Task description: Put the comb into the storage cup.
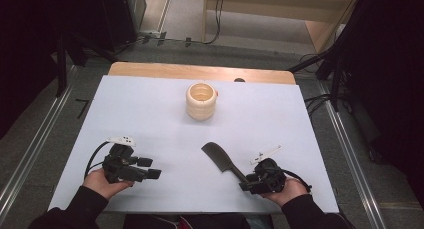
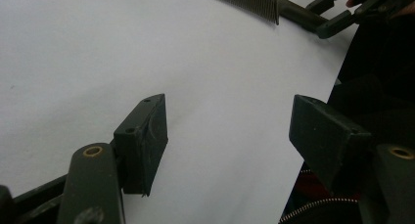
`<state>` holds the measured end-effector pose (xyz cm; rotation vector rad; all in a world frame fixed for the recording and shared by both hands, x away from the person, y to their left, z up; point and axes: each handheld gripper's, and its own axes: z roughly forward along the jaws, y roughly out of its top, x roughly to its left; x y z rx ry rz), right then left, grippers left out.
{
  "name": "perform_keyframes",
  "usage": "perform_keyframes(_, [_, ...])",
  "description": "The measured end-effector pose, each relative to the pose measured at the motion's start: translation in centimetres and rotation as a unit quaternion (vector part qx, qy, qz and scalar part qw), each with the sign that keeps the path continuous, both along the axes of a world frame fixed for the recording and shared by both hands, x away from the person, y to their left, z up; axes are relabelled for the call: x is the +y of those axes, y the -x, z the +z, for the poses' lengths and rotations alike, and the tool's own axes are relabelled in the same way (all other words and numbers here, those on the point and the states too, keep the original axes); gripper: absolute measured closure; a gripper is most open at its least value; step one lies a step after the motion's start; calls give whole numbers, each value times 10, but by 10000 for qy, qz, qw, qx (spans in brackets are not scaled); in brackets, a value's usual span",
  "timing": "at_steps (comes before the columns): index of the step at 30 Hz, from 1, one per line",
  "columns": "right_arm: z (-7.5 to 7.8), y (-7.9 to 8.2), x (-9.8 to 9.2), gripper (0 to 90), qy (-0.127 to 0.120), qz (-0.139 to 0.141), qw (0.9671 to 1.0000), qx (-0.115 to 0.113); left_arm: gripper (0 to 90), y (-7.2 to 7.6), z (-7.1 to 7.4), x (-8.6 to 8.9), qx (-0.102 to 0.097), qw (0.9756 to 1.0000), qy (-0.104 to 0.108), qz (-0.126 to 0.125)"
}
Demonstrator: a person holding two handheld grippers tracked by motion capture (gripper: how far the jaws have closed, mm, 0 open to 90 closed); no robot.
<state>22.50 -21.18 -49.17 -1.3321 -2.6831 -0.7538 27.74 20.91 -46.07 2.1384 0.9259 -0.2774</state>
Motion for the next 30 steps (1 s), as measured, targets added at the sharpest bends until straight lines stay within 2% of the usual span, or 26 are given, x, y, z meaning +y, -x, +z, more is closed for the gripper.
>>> perform_keyframes(7, [1, 0, 5, 652, 253, -41, 9996, -89, 309, 0, 0, 0, 0, 10000, 1, -7])
perform_keyframes(12, [2, 0, 13, 692, 582, -159, 9981, -113, 309, -1, -1, -1, 4, 10000, -27, -23])
perform_keyframes(14, [2, 1, 15, 694, 687, -126, 9974, -151, 309, -1, -1, -1, 7, 10000, -41, -7])
perform_keyframes(21, [2, 0, 15, 699, 684, -141, 9975, -119, 309, -1, -1, -3, -5, 10000, -27, -20])
perform_keyframes(30, [5, -6, 13, 702, 581, -214, 9980, 131, 309, -2, 0, 0, -10, 10000, 12, 25])
